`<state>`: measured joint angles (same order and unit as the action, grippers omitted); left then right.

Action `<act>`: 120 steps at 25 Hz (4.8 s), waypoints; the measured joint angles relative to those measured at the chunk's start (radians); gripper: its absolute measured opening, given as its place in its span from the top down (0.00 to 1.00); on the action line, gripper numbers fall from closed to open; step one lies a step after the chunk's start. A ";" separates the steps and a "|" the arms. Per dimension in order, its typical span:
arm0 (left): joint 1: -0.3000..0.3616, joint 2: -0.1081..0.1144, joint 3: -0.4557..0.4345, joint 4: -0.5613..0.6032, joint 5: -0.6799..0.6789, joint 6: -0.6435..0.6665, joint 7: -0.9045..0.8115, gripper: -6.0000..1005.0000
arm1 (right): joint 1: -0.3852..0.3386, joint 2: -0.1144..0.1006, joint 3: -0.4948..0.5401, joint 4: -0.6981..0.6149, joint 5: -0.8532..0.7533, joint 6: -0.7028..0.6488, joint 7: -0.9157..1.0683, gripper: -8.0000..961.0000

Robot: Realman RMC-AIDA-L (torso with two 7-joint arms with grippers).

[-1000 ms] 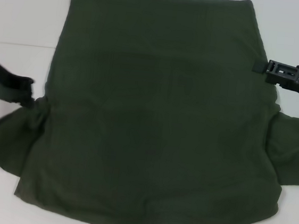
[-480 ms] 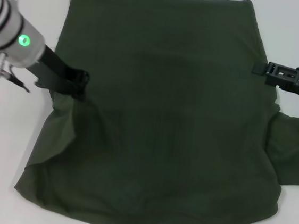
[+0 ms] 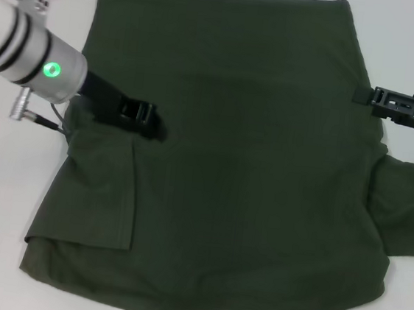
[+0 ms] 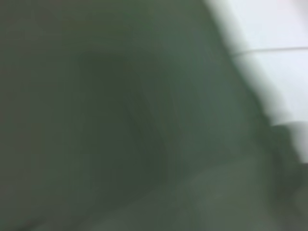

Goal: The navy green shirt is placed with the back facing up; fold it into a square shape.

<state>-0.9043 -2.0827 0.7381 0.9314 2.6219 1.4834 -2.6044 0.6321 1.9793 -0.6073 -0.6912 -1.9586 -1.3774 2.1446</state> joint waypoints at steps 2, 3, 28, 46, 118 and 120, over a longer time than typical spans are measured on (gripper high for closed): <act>0.060 -0.001 -0.042 0.036 -0.172 0.055 0.171 0.88 | 0.000 -0.006 -0.003 0.000 -0.011 -0.002 -0.007 0.12; 0.108 0.000 -0.062 0.041 -0.277 0.075 0.254 0.88 | 0.000 -0.009 -0.006 0.000 -0.018 -0.004 -0.008 0.12; 0.383 -0.074 -0.169 0.008 -0.481 0.120 0.621 0.12 | -0.010 -0.119 -0.003 -0.191 -0.660 -0.114 0.350 0.13; 0.387 -0.080 -0.174 -0.014 -0.520 0.117 0.617 0.12 | 0.068 -0.063 -0.012 0.005 -0.652 0.112 0.349 0.14; 0.406 -0.073 -0.184 -0.016 -0.586 0.115 0.603 0.12 | 0.003 -0.084 -0.067 -0.037 -0.605 0.186 0.334 0.99; 0.408 -0.073 -0.185 -0.016 -0.586 0.115 0.603 0.12 | -0.004 -0.090 -0.064 -0.042 -0.611 0.186 0.337 0.99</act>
<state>-0.4962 -2.1557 0.5533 0.9157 2.0355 1.5984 -2.0018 0.6285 1.8891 -0.6714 -0.7331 -2.5693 -1.1910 2.4815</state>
